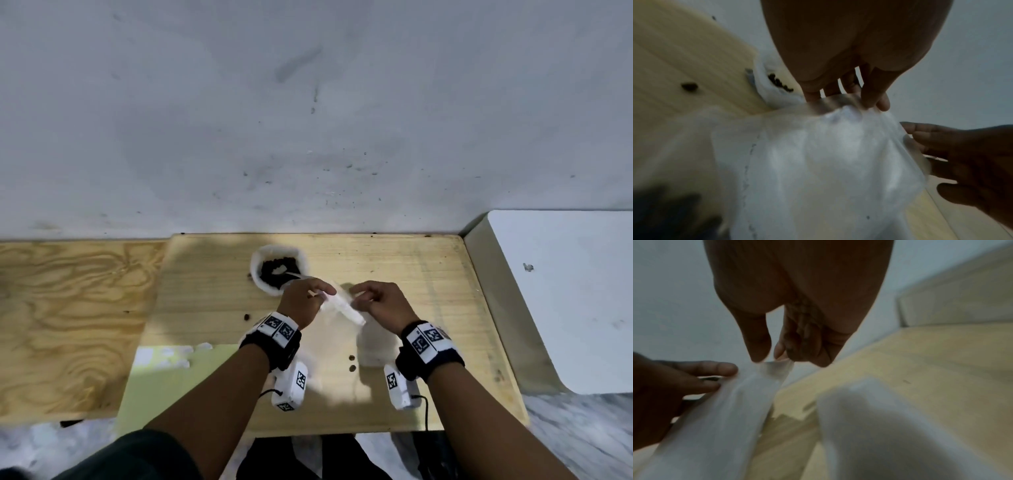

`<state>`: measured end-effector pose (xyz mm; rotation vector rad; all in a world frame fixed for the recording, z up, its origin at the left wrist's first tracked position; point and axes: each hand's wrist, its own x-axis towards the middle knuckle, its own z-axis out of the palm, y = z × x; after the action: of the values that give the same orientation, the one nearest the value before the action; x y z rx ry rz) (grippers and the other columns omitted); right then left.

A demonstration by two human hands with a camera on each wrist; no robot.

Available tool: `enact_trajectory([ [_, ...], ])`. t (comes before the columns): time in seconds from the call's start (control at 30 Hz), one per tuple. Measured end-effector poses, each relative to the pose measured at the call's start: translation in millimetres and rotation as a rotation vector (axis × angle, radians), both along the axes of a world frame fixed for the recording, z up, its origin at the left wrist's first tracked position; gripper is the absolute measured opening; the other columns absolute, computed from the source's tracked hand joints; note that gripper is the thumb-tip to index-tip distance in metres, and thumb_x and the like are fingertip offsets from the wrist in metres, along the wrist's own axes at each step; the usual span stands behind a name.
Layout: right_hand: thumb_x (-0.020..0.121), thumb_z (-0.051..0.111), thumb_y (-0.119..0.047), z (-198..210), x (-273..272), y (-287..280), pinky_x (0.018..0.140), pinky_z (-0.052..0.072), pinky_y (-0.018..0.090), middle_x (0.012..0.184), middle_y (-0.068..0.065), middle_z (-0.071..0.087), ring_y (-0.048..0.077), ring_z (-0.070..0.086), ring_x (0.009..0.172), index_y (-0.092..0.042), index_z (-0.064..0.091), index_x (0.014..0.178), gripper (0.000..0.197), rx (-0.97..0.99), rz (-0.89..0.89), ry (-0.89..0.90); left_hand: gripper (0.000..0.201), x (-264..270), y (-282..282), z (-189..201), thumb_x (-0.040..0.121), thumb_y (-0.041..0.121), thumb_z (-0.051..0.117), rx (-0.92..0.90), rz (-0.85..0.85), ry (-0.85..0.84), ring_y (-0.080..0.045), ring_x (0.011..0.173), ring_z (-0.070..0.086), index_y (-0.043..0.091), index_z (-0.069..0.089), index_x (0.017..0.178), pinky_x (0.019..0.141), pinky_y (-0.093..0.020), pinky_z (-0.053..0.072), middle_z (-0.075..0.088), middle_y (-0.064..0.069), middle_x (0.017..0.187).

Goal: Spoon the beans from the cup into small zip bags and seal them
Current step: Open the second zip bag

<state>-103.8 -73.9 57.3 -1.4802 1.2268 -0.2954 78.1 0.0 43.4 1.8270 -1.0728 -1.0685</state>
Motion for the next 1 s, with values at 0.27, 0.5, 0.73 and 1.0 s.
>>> enact_trajectory([
  [0.27,0.077,0.08,-0.006,14,62,16,0.047,0.026,0.019,0.069,-0.007,0.071,0.002,0.054,0.054,-0.018,0.078,0.09,0.017,0.185,-0.001,-0.085,0.02,41,35,15,0.069,0.033,0.082,-0.174,0.292,-0.392,0.005,0.062,0.053,0.024,0.066,0.062,0.063,-0.003,0.036,0.064,0.014,0.066],
  [0.5,0.075,0.082,-0.011,25,99,27,0.049,0.024,0.019,0.073,-0.007,0.068,0.003,0.04,0.049,-0.017,0.078,0.087,0.013,0.24,0.149,-0.081,0.024,61,42,23,0.085,0.023,0.068,0.069,0.272,0.076,-0.022,0.064,0.072,0.001,0.069,0.076,0.07,-0.04,0.062,0.072,-0.014,0.068],
  [0.73,0.08,0.078,-0.018,14,102,26,0.051,0.026,0.019,0.063,-0.007,0.054,0.008,0.035,0.055,-0.017,0.077,0.091,0.011,0.28,0.065,-0.093,0.016,70,45,36,0.085,0.002,0.06,0.099,0.332,0.395,-0.037,0.079,0.071,0.0,0.064,0.069,0.08,-0.046,0.059,0.067,-0.021,0.072],
  [1.0,0.089,0.064,-0.008,9,105,28,0.046,0.039,0.022,0.064,0.002,0.056,0.006,0.046,0.048,-0.01,0.066,0.085,0.005,0.094,0.185,-0.046,0.035,53,34,44,0.093,0.017,0.051,0.259,0.229,0.217,-0.024,0.046,0.064,-0.001,0.06,0.064,0.05,-0.031,0.057,0.061,-0.014,0.058],
])
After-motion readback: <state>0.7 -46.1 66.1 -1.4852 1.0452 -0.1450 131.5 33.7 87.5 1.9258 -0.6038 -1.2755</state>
